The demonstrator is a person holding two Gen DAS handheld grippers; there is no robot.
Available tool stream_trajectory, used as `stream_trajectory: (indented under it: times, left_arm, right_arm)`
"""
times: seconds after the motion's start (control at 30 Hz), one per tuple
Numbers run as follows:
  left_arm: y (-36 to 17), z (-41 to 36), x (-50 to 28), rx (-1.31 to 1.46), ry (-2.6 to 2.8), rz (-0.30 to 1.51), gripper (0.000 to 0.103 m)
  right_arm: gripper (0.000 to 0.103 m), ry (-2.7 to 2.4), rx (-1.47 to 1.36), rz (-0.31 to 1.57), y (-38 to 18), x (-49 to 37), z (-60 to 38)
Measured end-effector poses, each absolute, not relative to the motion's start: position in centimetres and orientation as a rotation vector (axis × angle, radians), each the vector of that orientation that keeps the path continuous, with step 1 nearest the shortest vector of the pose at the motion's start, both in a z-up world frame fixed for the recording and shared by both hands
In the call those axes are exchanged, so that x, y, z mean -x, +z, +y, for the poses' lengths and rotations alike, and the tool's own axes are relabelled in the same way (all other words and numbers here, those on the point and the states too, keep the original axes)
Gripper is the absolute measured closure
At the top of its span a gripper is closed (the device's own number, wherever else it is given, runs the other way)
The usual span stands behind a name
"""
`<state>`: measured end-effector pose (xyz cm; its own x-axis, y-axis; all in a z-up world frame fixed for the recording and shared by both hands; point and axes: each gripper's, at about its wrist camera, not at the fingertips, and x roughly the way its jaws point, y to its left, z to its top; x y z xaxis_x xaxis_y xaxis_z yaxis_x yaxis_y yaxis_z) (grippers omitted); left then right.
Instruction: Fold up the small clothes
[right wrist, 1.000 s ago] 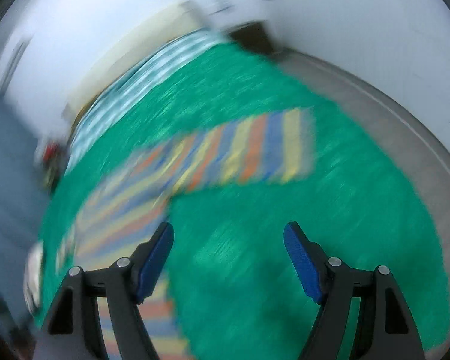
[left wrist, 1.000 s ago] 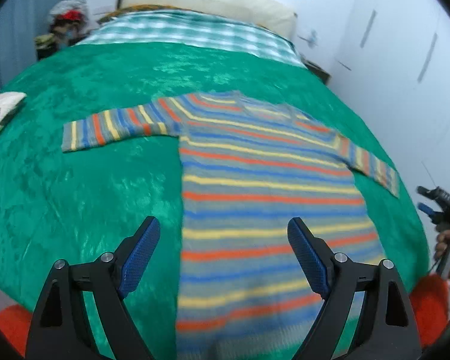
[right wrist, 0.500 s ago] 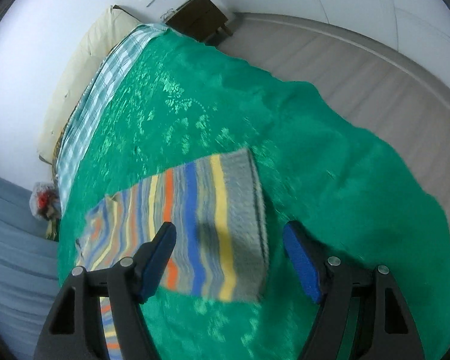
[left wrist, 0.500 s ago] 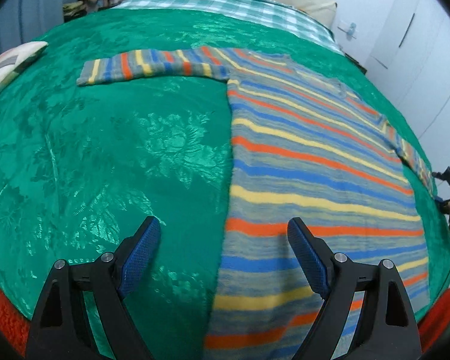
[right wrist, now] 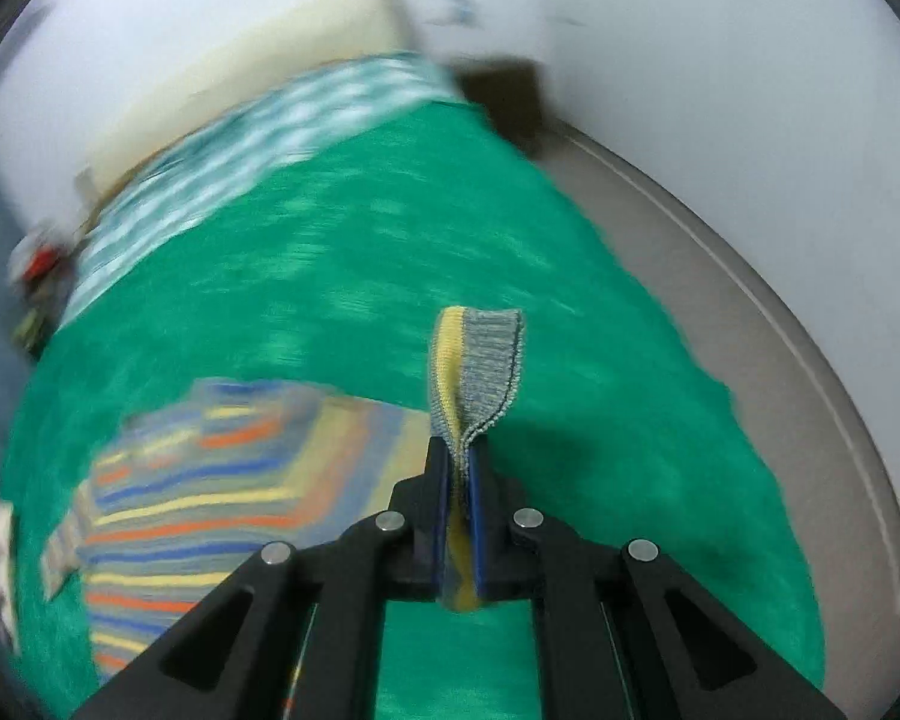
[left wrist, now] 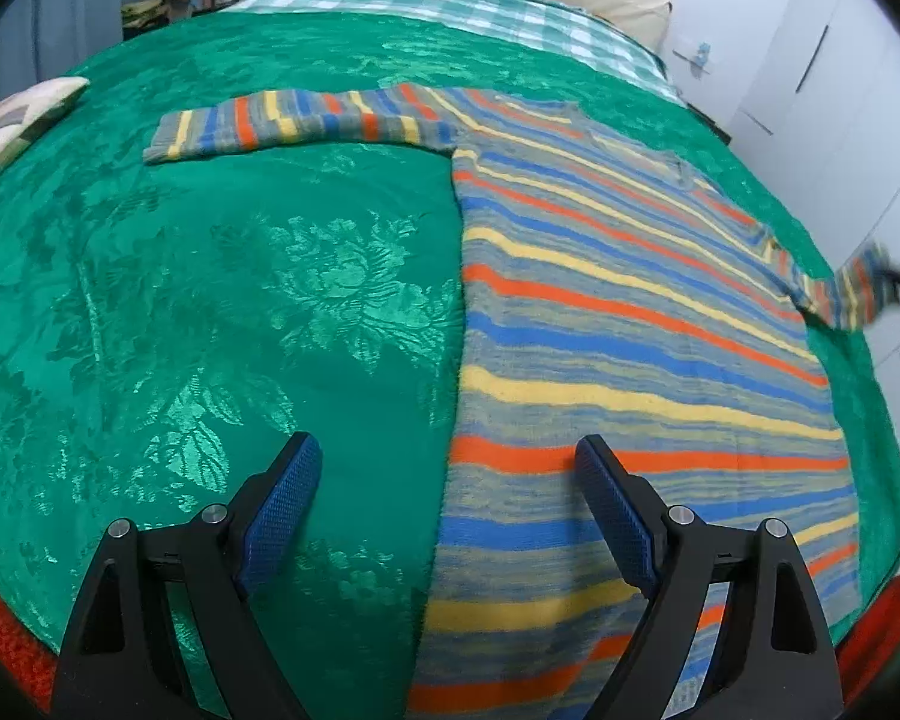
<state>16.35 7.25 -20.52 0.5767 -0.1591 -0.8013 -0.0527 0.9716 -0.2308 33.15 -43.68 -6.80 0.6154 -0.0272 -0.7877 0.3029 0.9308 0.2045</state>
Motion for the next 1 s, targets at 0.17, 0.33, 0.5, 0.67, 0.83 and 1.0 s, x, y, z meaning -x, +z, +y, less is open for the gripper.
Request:
stream_trajectory:
  times: [0.17, 0.33, 0.5, 0.67, 0.83, 1.0]
  left_arm:
    - [-20.3, 7.5, -16.1, 0.257, -0.072, 0.957, 0.015]
    - [-20.3, 7.9, -16.1, 0.262, -0.066, 0.956, 0.015]
    - [-20.5, 8.0, -16.3, 0.259, -0.068, 0.969, 0.015]
    - [-20.5, 7.9, -16.5, 0.268, -0.07, 0.966, 0.015]
    - [-20.8, 7.2, -16.7, 0.239, -0.073, 0.974, 0.015]
    - [-21.0, 6.1, -16.4, 0.145, -0.062, 0.974, 0.015]
  right_arm:
    - [0.097, 0.068, -0.289, 0.909, -3.9, -39.0, -32.6]
    - [0.096, 0.193, -0.298, 0.981, -7.1, -42.9, -24.6]
    - [0.031, 0.432, -0.576, 1.118, -12.9, -44.6, -22.2]
    - [0.032, 0.408, -0.596, 1.037, -13.0, -43.6, -26.1]
    - [0.048, 0.311, -0.459, 1.203, -17.4, -43.2, -28.7]
    - [0.103, 0.01, -0.225, 1.252, -21.8, -41.4, -32.6]
